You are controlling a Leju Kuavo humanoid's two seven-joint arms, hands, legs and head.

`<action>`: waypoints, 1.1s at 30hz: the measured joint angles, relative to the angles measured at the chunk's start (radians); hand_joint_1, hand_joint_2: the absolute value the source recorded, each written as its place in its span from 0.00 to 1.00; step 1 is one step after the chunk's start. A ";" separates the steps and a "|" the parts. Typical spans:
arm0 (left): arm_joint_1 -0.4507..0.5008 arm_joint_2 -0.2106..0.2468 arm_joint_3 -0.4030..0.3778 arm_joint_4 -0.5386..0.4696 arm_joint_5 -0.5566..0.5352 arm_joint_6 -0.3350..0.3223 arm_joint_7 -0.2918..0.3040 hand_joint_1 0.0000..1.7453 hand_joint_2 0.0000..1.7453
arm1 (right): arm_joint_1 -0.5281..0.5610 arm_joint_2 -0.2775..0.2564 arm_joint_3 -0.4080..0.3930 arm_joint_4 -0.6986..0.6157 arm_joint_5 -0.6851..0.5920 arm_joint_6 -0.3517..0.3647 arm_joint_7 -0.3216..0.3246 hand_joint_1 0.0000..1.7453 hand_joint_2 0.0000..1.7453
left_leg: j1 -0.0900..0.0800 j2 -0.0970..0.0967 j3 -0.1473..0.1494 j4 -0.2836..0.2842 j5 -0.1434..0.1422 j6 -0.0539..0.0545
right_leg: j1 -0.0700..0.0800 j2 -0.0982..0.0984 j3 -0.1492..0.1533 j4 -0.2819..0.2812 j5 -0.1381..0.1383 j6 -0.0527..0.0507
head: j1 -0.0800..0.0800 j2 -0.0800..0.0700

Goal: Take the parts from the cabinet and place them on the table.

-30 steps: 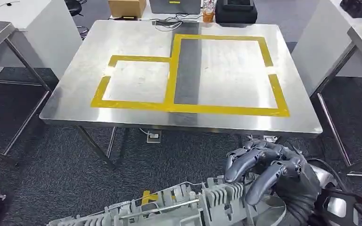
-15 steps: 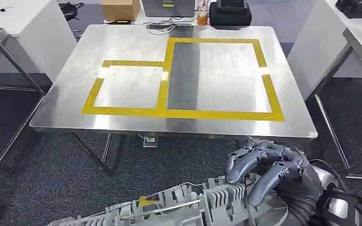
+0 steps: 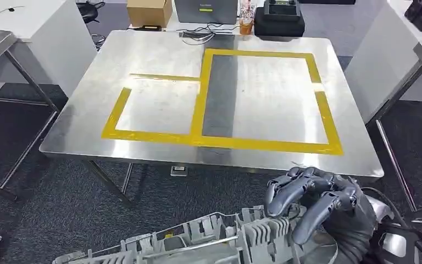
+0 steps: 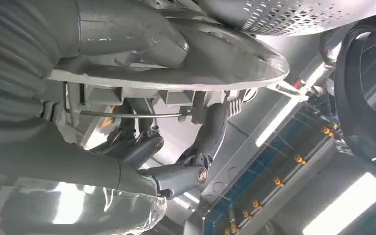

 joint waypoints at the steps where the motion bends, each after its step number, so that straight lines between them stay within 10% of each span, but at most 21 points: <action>1: 0.000 0.000 0.000 0.000 0.004 0.000 0.000 0.00 0.00 | 0.000 0.000 0.000 0.000 -0.001 0.000 -0.002 1.00 1.00 | 0.000 0.001 -0.006 0.000 -0.005 -0.006 | 0.003 -0.001 0.011 0.003 0.006 -0.026 | -0.001 0.000; 5: 0.002 0.002 0.000 0.000 0.007 -0.005 0.000 0.00 0.00 | -0.001 -0.002 0.000 -0.001 0.002 0.000 -0.003 1.00 1.00 | 0.006 0.005 -0.010 0.036 -0.013 -0.022 | -0.001 0.004 0.030 0.000 0.004 -0.056 | -0.004 0.000; 9: 0.002 0.002 -0.001 0.000 0.019 -0.007 0.006 0.00 0.00 | 0.001 -0.001 0.003 0.001 0.022 -0.002 -0.024 1.00 1.00 | 0.012 0.012 -0.185 0.306 -0.109 -0.041 | 0.004 0.003 0.054 0.000 -0.021 -0.068 | -0.009 0.000; 11: 0.004 0.001 0.000 0.000 0.023 -0.007 0.009 0.00 0.00 | 0.001 0.000 0.005 0.003 0.023 -0.002 -0.024 1.00 1.00 | 0.011 0.012 -0.215 0.300 -0.094 -0.035 | 0.009 0.007 0.074 0.000 -0.036 -0.068 | -0.010 0.000; 13: 0.004 0.001 0.000 0.000 0.026 -0.007 0.009 0.00 0.00 | 0.000 0.000 0.006 0.005 0.023 -0.002 -0.026 1.00 1.00 | 0.003 0.012 -0.168 0.152 0.002 -0.010 | 0.021 0.007 0.101 -0.001 -0.054 -0.070 | -0.009 0.000; 15: 0.008 0.009 0.000 -0.005 0.027 -0.007 0.009 0.00 0.00 | -0.002 0.000 0.006 0.005 0.023 -0.002 -0.027 1.00 1.00 | -0.023 0.006 -0.128 0.029 0.098 0.039 | 0.021 0.008 0.116 -0.003 -0.069 -0.069 | -0.005 0.000; 19: 0.012 0.009 0.000 -0.008 0.029 -0.007 0.010 0.00 0.00 | -0.003 0.000 0.008 0.008 0.022 -0.003 -0.030 1.00 1.00 | -0.032 0.007 -0.089 -0.026 0.088 0.058 | 0.019 0.008 0.141 -0.015 -0.049 -0.036 | -0.005 0.000; 22: 0.012 0.005 0.000 -0.008 0.029 -0.008 0.010 0.00 0.00 | -0.007 0.000 0.010 0.008 0.024 -0.003 -0.030 1.00 1.00 | -0.021 0.006 -0.048 -0.045 0.085 0.058 | 0.017 0.007 0.053 0.130 -0.068 -0.039 | -0.003 0.000; 25: 0.011 -0.003 -0.001 -0.007 0.028 -0.008 0.011 0.00 0.00 | -0.004 -0.001 0.010 0.011 0.023 -0.003 -0.030 1.00 1.00 | -0.021 0.002 -0.031 -0.044 0.063 0.050 | 0.009 0.007 -0.069 0.279 -0.152 -0.036 | -0.004 0.000; 27: 0.012 -0.003 -0.001 -0.005 0.028 -0.008 0.011 0.00 0.00 | -0.004 -0.001 0.011 0.013 0.023 -0.003 -0.030 1.00 1.00 | -0.018 -0.002 -0.009 -0.040 0.044 0.041 | 0.000 0.006 -0.059 0.201 -0.111 -0.009 | -0.004 0.000; 29: 0.012 -0.003 0.000 -0.005 0.028 -0.008 0.011 0.00 0.00 | -0.005 -0.001 0.010 0.013 0.023 -0.003 -0.030 1.00 1.00 | -0.011 -0.004 0.013 -0.026 0.017 0.027 | -0.008 0.005 0.005 0.020 -0.008 0.024 | -0.003 0.000; 30: 0.013 -0.002 0.000 -0.005 0.027 -0.008 0.012 0.00 0.00 | -0.003 -0.001 0.010 0.015 0.023 -0.003 -0.030 1.00 1.00 | -0.014 -0.004 0.007 -0.021 0.002 0.018 | -0.005 -0.003 0.009 0.007 0.030 0.019 | -0.002 0.000; 33: 0.013 -0.002 0.000 -0.005 0.028 -0.007 0.012 0.00 0.00 | -0.004 -0.001 0.011 0.017 0.022 -0.003 -0.031 1.00 1.00 | -0.015 0.000 0.014 0.000 -0.014 0.002 | 0.003 -0.001 0.010 -0.004 0.011 -0.039 | -0.003 0.000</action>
